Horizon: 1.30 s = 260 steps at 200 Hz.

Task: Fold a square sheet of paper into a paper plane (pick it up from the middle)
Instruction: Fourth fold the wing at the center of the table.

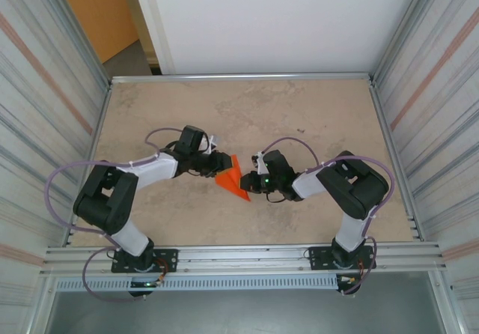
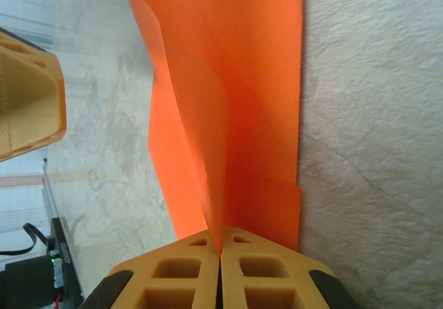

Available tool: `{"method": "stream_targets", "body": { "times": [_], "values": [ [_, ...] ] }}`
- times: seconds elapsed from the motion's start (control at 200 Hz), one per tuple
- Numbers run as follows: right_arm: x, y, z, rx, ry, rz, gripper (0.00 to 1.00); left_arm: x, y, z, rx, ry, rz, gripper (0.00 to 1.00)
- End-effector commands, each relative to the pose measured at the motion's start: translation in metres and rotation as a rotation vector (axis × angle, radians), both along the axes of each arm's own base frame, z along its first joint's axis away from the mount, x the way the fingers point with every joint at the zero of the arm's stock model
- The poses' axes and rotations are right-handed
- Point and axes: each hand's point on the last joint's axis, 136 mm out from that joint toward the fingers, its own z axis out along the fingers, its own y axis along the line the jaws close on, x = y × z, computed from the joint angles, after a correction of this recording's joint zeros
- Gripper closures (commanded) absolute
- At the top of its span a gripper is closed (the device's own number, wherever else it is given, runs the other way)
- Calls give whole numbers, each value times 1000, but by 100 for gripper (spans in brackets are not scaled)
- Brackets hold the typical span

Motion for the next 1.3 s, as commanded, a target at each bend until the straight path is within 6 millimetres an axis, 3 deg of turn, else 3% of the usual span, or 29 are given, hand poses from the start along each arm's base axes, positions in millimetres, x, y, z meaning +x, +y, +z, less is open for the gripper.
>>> {"method": "stream_targets", "body": {
  "times": [0.0, 0.631, 0.812, 1.017, 1.298],
  "values": [
    [-4, -3, -7, 6, 41, -3, 91, 3, -11, 2, -51, -4, -43, 73],
    [-4, -4, -9, 9, 59, -5, 89, 12, -17, -31, 8, 57, -48, 84],
    [-3, -9, -7, 12, 57, -23, 77, 11, -17, -35, 16, 71, -50, 85],
    [-10, -17, 5, -17, 35, -7, 72, 11, -19, -36, 19, 74, -58, 85],
    [-26, -25, 4, -68, 58, 13, 73, 10, -19, -37, 21, 79, -59, 85]
  ]
}}
